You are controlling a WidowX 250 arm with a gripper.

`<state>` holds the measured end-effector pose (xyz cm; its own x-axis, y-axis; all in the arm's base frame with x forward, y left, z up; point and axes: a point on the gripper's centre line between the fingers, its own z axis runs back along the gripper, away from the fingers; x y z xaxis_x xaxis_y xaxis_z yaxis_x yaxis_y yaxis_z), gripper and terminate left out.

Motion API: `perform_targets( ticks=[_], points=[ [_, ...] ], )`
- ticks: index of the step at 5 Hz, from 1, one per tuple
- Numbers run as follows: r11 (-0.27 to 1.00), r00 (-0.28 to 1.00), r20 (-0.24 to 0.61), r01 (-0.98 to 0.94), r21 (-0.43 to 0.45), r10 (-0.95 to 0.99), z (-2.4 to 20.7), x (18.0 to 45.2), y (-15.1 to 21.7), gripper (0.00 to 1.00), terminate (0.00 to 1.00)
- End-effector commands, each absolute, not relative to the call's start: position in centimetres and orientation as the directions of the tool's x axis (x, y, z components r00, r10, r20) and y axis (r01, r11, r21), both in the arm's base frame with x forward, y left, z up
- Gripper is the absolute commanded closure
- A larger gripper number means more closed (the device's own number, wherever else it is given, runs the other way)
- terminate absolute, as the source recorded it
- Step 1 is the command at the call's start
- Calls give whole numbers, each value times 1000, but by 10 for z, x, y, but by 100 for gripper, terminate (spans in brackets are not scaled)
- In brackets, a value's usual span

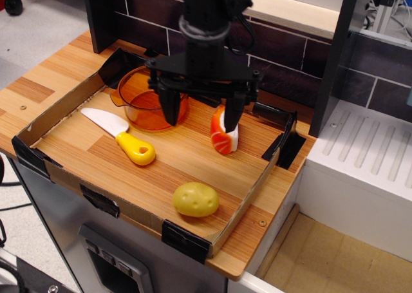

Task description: Put sushi in pot

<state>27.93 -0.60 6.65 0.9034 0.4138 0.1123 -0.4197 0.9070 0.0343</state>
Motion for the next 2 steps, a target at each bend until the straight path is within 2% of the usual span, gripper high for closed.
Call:
perform_targets(
  ticks=[1, 2],
  points=[
    [823, 812, 140, -564, -62, 567, 67, 310, -7, 0, 0],
    [810, 799, 131, -584, -60, 586, 58, 318, -9, 0, 0]
  ],
)
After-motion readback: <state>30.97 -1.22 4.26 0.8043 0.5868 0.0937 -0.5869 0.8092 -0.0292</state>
